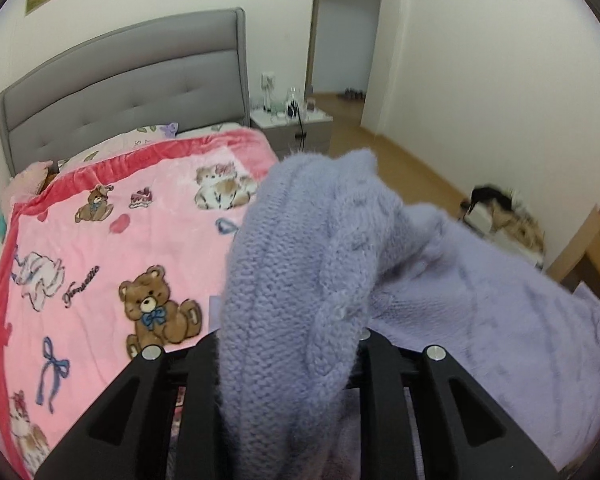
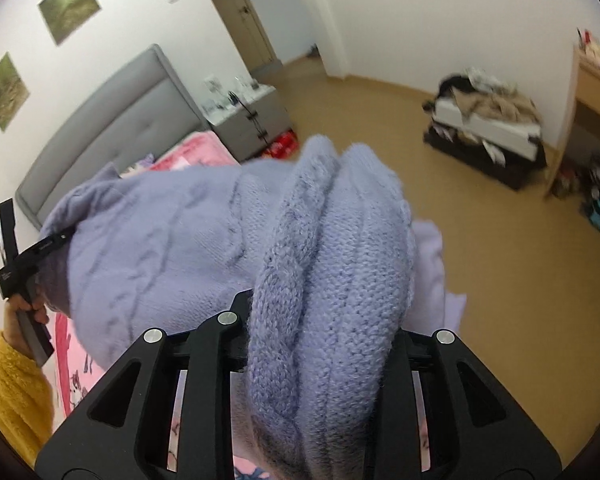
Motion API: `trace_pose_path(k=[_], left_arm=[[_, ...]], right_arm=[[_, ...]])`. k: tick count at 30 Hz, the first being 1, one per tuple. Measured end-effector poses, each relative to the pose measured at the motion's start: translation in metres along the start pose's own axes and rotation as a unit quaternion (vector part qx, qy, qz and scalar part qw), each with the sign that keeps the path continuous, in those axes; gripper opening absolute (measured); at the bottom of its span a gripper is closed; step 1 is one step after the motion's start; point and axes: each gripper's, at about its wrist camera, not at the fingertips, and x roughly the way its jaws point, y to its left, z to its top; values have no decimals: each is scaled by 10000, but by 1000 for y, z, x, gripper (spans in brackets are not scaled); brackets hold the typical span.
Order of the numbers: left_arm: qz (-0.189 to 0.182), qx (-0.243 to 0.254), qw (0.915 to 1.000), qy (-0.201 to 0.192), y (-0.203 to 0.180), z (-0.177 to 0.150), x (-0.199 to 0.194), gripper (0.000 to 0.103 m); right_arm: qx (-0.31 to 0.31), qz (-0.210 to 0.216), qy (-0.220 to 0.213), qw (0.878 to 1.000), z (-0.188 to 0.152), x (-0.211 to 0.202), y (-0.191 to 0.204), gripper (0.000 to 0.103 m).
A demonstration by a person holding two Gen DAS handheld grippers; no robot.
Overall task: Fold large clothes
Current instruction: 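Carry the lifted cardigan with both grippers toward the bed's foot, then lower the cardigan onto the bed and open both grippers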
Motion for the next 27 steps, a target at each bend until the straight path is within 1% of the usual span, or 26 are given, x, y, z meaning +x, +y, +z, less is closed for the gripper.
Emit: trace_pose_path(k=[3, 4, 5, 6, 8, 9, 10, 11, 12, 13, 14, 15, 16, 17, 18, 19, 20, 21, 22, 23, 24, 25, 26, 27], left_arm=[[138, 269, 9995, 64, -1, -2, 7, 27], [175, 341, 9992, 80, 0, -1, 10, 30], [213, 405, 9989, 83, 0, -1, 11, 35], [259, 441, 9987, 88, 0, -1, 12, 39], [359, 535, 9979, 71, 2, -1, 13, 54], [455, 632, 9969, 75, 5, -2, 13, 60], [552, 686, 9961, 39, 8, -2, 13, 73], [637, 732, 9953, -17, 11, -1, 11, 81], [743, 822, 9937, -140, 16, 0, 7, 82], [815, 868, 9926, -242, 21, 1, 2, 85], [899, 894, 9913, -361, 24, 2, -5, 86], [1113, 871, 9882, -590, 31, 5, -13, 86], [1213, 816, 9858, -829, 37, 8, -23, 87], [1172, 774, 9852, -984, 40, 12, -32, 88], [979, 709, 9855, -1189, 44, 17, -42, 89], [654, 688, 9864, -1339, 44, 24, -50, 91], [456, 718, 9870, -1366, 39, 29, -53, 94], [279, 800, 9875, -1328, 33, 34, -52, 94], [228, 1029, 9880, -1132, 18, 41, -44, 94], [79, 1203, 9887, -895, 6, 45, -35, 94], [-150, 1274, 9900, -595, -3, 47, -25, 94], [-459, 1240, 9910, -198, -10, 47, -11, 94], [-642, 1159, 9911, 101, -13, 47, -1, 94], [-672, 1053, 9911, 465, -17, 43, 15, 93]], right_arm=[[72, -94, 157, 9998, -9, 16, -7, 29], [70, -159, 185, 9997, -12, 21, -7, 32], [66, -200, 196, 9996, -14, 24, -7, 34], [68, -240, 200, 9995, -14, 22, -4, 40], [91, -326, 192, 9992, -18, 20, -3, 51], [103, -406, 175, 9990, -20, 17, -4, 65], [98, -571, 111, 9983, -19, 13, -4, 80], [63, -747, 12, 9972, -16, 9, -7, 86], [4, -974, -155, 9951, -17, -3, -6, 91], [-48, -1148, -358, 9927, -14, -16, -7, 92], [-24, -1226, -501, 9912, -9, -26, -12, 92], [-2, -1266, -619, 9900, -8, -35, -14, 93], [4, -1282, -894, 9877, -1, -52, -14, 93], [-57, -1195, -1168, 9859, 4, -66, -12, 94], [-134, -1084, -1370, 9845, 7, -75, -10, 94], [-329, -768, -1603, 9835, 16, -85, -3, 94], [-487, -549, -1638, 9838, 22, -87, 0, 94], [-662, -322, -1538, 9854, 32, -83, 8, 94], [-873, -83, -1280, 9879, 45, -70, 17, 88], [-964, 134, -1076, 9894, 54, -57, 22, 81], [-996, 354, -868, 9906, 59, -42, 26, 57], [-954, 529, -512, 9927, 64, -21, 28, 40], [-895, 510, -204, 9945, 66, -2, 29, 35], [-833, 403, 17, 9957, 65, 14, 27, 34]])
